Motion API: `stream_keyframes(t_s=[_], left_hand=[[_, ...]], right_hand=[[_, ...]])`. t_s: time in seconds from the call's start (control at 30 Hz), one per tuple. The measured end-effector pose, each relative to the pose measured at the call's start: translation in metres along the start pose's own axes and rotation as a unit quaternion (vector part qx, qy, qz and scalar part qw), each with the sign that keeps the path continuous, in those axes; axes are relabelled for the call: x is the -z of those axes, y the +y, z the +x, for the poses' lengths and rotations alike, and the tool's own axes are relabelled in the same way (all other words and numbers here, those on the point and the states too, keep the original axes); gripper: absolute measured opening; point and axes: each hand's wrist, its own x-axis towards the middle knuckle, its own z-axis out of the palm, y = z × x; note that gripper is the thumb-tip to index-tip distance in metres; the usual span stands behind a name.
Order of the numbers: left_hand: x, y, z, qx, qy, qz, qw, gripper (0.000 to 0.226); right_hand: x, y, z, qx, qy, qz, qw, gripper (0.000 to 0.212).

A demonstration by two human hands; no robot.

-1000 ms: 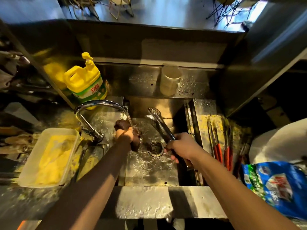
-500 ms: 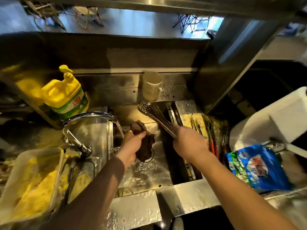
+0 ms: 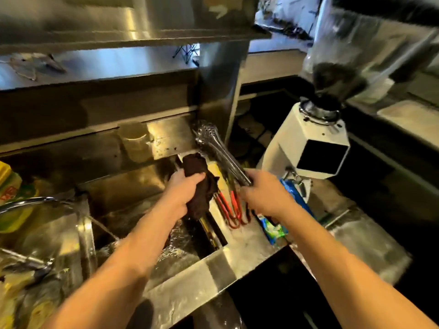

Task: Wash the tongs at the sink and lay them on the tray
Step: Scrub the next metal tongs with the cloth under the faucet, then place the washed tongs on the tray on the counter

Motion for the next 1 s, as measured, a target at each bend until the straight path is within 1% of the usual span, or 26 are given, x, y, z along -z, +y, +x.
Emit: stream_keyframes(t_s=[0.07, 0.13, 0.2, 0.3, 0.33, 0.43, 0.53, 0.6, 0.7, 0.77, 0.8, 0.87, 1.0], left_hand=[[-0.038, 0.003, -0.009, -0.014, -0.026, 0.010, 1.000, 0.014], [-0.081, 0.004, -0.018, -0.035, -0.042, 0.009, 0.998, 0.007], [-0.121, 0.005, -0.027, -0.057, -0.059, 0.016, 0.996, 0.010], [-0.192, 0.000, -0.047, -0.075, -0.120, 0.034, 0.989, 0.011], [-0.204, -0.001, -0.051, -0.082, -0.135, 0.033, 0.987, 0.011], [-0.277, -0.016, -0.077, -0.066, -0.214, 0.052, 0.973, 0.010], [-0.344, -0.034, -0.101, -0.060, -0.256, 0.070, 0.962, 0.010], [-0.383, -0.047, -0.114, -0.055, -0.276, 0.082, 0.956, 0.007], [-0.446, -0.073, -0.144, -0.034, -0.335, 0.107, 0.935, 0.007], [-0.478, -0.089, -0.160, -0.025, -0.363, 0.126, 0.923, 0.008], [-0.493, -0.097, -0.169, -0.022, -0.375, 0.137, 0.917, 0.008], [-0.522, -0.113, -0.187, -0.008, -0.398, 0.148, 0.905, 0.008], [-0.561, -0.140, -0.213, 0.024, -0.445, 0.170, 0.879, 0.010]], right_hand=[[0.026, 0.019, -0.014, -0.014, 0.027, 0.033, 0.999, 0.013], [0.053, 0.039, -0.030, -0.030, 0.054, 0.072, 0.995, 0.014], [0.077, 0.057, -0.043, -0.056, 0.078, 0.102, 0.990, 0.013], [0.120, 0.099, -0.073, -0.086, 0.130, 0.126, 0.980, 0.008], [0.128, 0.105, -0.080, -0.091, 0.138, 0.135, 0.977, 0.008], [0.172, 0.152, -0.122, -0.132, 0.173, 0.161, 0.963, 0.006], [0.206, 0.196, -0.159, -0.183, 0.204, 0.214, 0.937, 0.010], [0.222, 0.221, -0.180, -0.213, 0.226, 0.270, 0.911, 0.012], [0.250, 0.263, -0.219, -0.250, 0.274, 0.371, 0.852, 0.008], [0.263, 0.285, -0.239, -0.275, 0.287, 0.418, 0.817, 0.003], [0.270, 0.296, -0.250, -0.284, 0.294, 0.441, 0.799, 0.011], [0.284, 0.317, -0.272, -0.293, 0.312, 0.508, 0.748, 0.027], [0.314, 0.350, -0.314, -0.251, 0.341, 0.638, 0.643, 0.043]])
